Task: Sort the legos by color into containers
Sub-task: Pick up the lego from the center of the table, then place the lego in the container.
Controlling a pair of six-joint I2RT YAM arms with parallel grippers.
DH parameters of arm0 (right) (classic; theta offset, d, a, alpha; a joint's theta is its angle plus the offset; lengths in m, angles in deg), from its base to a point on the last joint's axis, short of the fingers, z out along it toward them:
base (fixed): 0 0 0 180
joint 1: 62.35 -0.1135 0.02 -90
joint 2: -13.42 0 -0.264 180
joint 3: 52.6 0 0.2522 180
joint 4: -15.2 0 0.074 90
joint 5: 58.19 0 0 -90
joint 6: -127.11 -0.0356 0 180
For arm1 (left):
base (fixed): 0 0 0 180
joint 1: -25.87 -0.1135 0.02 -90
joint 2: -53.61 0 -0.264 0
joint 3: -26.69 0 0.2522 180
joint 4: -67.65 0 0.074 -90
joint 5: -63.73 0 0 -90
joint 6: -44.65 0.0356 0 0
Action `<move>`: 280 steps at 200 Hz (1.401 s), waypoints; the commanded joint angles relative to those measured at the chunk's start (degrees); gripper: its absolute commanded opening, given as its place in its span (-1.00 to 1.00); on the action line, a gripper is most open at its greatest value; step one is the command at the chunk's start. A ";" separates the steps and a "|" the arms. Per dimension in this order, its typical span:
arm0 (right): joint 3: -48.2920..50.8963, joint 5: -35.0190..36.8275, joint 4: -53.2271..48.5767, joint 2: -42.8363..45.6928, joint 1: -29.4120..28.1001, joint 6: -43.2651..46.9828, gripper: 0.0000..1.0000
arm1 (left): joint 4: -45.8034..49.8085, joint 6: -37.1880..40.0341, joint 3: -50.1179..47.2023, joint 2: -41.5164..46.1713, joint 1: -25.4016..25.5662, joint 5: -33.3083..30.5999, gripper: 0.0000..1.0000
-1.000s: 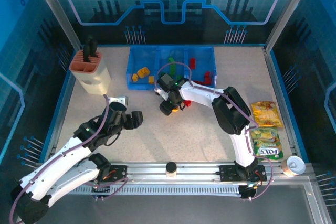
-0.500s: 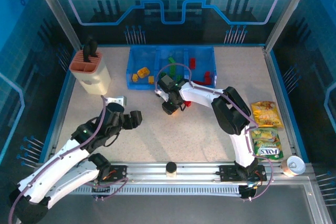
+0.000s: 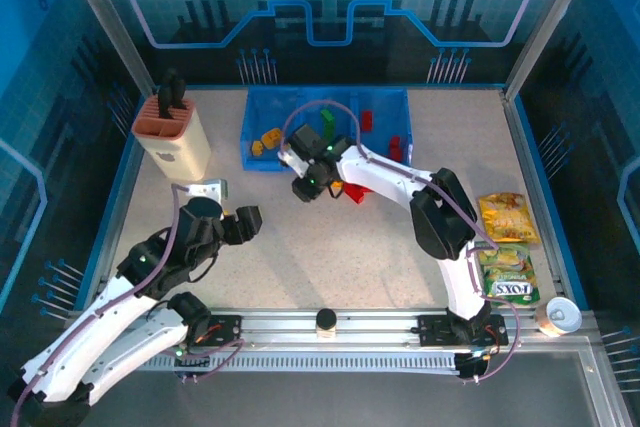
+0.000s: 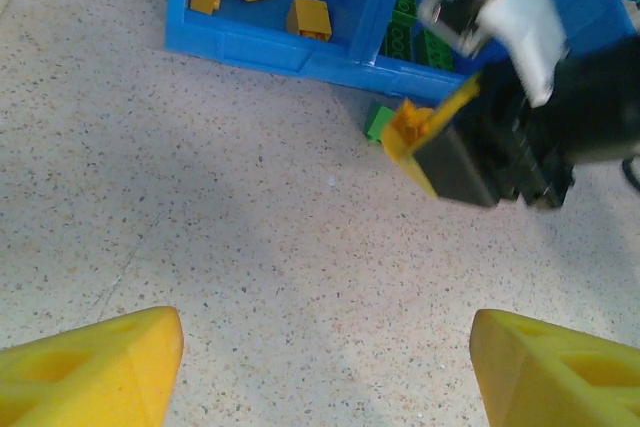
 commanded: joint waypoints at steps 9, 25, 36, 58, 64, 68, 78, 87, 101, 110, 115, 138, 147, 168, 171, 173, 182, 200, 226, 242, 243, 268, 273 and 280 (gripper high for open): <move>-11.35 -0.43 -1.53 -1.97 0.24 -2.42 -0.32 | 2.96 -0.14 2.00 0.71 0.11 -1.33 0.53; -18.42 -0.79 -2.76 -6.32 1.07 -3.28 -0.32 | 3.81 -0.59 1.84 1.50 0.05 -1.08 0.53; -24.42 -1.73 -3.83 -9.97 1.75 -3.82 -0.32 | 4.19 -0.97 1.77 2.21 0.13 -0.81 0.53; -36.11 -2.90 -5.97 -18.39 2.74 -4.74 -0.31 | 4.56 -1.94 1.53 3.42 0.06 0.19 0.52; -39.58 -3.13 -6.41 -20.39 3.05 -5.06 -0.31 | 4.63 -2.12 1.49 3.66 0.04 0.45 0.52; -41.95 -3.36 -6.72 -22.15 3.18 -5.37 -0.30 | 4.65 -2.21 1.44 3.68 0.04 0.68 0.52; -47.23 -3.51 -7.17 -25.47 3.84 -6.50 -0.29 | 4.65 -2.40 1.43 3.71 0.04 1.11 0.52; -50.88 -4.19 -7.05 -27.88 4.45 -7.62 -0.21 | 4.57 -2.49 1.39 3.54 0.10 1.71 0.51; -53.13 -5.17 -5.50 -29.09 5.22 -9.58 0.34 | 4.44 -2.42 1.55 3.05 0.07 2.50 0.52; -52.78 -5.58 -4.49 -28.32 5.53 -10.30 0.51 | 4.31 -2.15 1.71 2.50 0.14 2.95 0.52; -52.22 -5.76 -3.91 -27.46 5.49 -10.60 0.55 | 4.30 -2.06 1.78 2.24 0.15 3.13 0.52; -44.45 -6.16 0.63 -19.83 4.89 -10.49 0.58 | 3.80 -1.28 2.09 0.50 0.23 3.56 0.51; -40.86 -5.91 2.36 -16.25 4.42 -9.91 0.58 | 3.17 -0.89 2.16 -0.41 0.29 3.91 0.52; -32.38 -5.12 5.05 -7.14 3.90 -9.00 0.58 | 1.28 0.61 2.84 -3.58 0.39 4.78 0.52; -31.11 -5.10 5.49 -5.65 3.87 -8.90 0.58 | 1.05 0.92 2.98 -4.26 0.40 5.01 0.53; -30.03 -5.07 5.77 -4.72 3.85 -8.88 0.58 | 0.76 1.11 3.07 -4.70 0.46 5.10 0.53; -25.43 -4.69 7.48 -0.50 3.90 -8.64 0.58 | -0.27 1.98 3.51 -6.93 0.51 5.70 0.54; -15.88 -3.65 10.52 7.65 4.35 -8.17 0.59 | -2.37 3.58 4.87 -12.28 0.58 7.47 0.55; -1.30 -2.32 14.45 18.45 6.05 -8.74 0.59 | -6.11 5.34 7.30 -20.71 0.91 9.44 0.56; 8.11 -0.85 16.39 24.49 7.23 -9.34 0.58 | -9.12 6.81 9.01 -26.17 1.02 10.58 0.53; 8.83 -0.76 16.51 24.88 7.28 -9.37 0.58 | -9.31 6.86 9.10 -26.52 1.02 10.69 0.53; 24.23 0.03 20.10 34.30 9.95 -11.91 0.57 | -12.91 9.01 13.37 -35.98 1.10 12.28 0.46; 27.11 -0.21 20.93 36.08 10.76 -12.72 0.57 | -13.23 9.43 14.42 -37.98 1.12 12.35 0.46; 30.98 -0.65 21.88 38.62 11.84 -13.69 0.57 | -13.61 10.07 15.91 -40.98 1.11 12.36 0.46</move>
